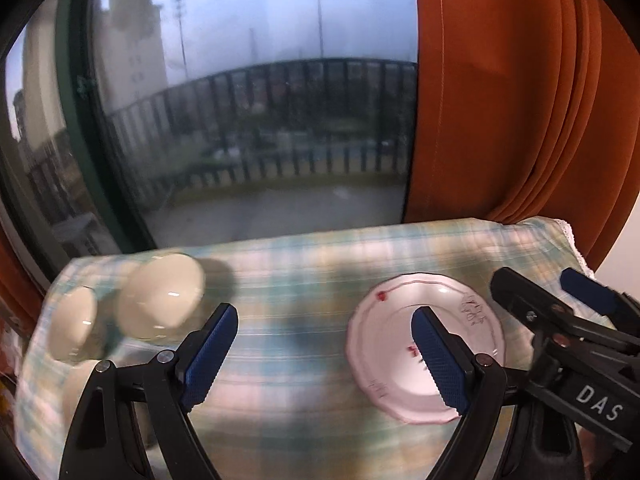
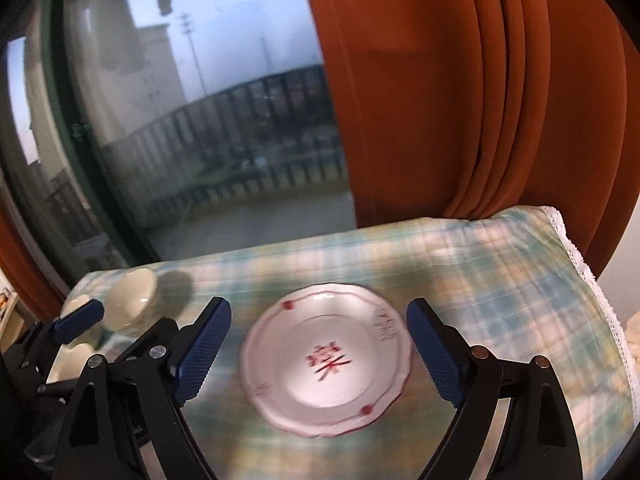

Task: Organize plates and bowls
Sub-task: 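Close both grippers on the red-rimmed plate rim and lift it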

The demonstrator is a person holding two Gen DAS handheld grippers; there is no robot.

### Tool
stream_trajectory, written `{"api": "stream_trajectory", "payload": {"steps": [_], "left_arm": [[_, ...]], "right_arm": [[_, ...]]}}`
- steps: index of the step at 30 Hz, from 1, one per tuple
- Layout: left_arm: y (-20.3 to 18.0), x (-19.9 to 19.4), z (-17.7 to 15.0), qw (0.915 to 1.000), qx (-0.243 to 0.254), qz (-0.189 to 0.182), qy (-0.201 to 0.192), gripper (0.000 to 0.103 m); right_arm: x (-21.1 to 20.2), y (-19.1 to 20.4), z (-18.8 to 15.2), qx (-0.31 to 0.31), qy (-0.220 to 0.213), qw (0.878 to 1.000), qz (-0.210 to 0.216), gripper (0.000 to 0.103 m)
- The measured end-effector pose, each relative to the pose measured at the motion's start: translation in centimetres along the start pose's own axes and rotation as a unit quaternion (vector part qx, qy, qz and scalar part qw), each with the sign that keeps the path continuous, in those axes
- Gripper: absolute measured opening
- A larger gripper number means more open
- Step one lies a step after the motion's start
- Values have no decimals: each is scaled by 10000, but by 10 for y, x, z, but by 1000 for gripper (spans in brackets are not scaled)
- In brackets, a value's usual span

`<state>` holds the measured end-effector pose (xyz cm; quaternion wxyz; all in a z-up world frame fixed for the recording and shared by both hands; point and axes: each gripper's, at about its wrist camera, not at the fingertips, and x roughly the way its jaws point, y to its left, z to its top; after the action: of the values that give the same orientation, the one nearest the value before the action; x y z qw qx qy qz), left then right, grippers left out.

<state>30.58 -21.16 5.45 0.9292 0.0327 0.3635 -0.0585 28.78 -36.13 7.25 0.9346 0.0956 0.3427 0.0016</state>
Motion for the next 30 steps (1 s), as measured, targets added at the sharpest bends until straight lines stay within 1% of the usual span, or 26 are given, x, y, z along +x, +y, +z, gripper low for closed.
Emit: {"api": "stream_trajectory", "payload": {"steps": [2,5,8,10,11,13,15,16,19,20,21,22,24,26,27,28,30], "left_arm": [[-7,11,1,10000,-75,28,-19,90],[-17,27,1,9999,-65,69,-43,90],[-25,49,0,9997,7,175,153,90],[-34,66,-6,9990,127,271,330,89],[-38,73,-9,9985,198,253,441,87],[-42,81,-15,9979,321,140,543,86],[-47,88,-17,9971,425,209,596,86],[-48,93,-19,9967,430,254,638,85],[-46,104,-22,9960,327,336,767,84],[-47,104,-22,9957,312,375,791,81],[-45,106,-24,9954,287,405,822,77],[-44,110,-25,9949,282,402,878,75],[-44,117,-28,9936,286,422,1004,67],[-44,124,-33,9923,297,424,1124,63],[-44,123,-34,9933,251,396,1057,59],[-45,123,-35,9930,270,416,1077,58],[-46,120,-36,9933,284,368,1054,53]], "right_arm": [[12,-11,3,83,99,9999,-5,91],[29,-28,5,229,260,9993,-150,91],[44,-42,1,245,360,9988,-209,91],[57,-45,-3,110,443,9984,-320,91],[64,-46,-6,-11,498,9983,-301,91],[79,-48,-11,-92,687,9969,-374,91],[92,-51,-17,-47,863,9956,-365,90],[98,-52,-20,-26,962,9948,-328,88],[107,-53,-24,-32,1012,9943,-324,83],[110,-54,-25,-10,1057,9939,-319,81],[112,-55,-26,4,1087,9936,-303,74],[115,-56,-27,19,1120,9933,-293,70],[120,-57,-29,20,1192,9923,-340,66],[125,-58,-31,21,1285,9911,-342,62],[128,-59,-32,22,1342,9904,-340,59],[130,-59,-34,0,1388,9898,-331,54],[133,-58,-36,-87,1496,9883,-289,51]]}}
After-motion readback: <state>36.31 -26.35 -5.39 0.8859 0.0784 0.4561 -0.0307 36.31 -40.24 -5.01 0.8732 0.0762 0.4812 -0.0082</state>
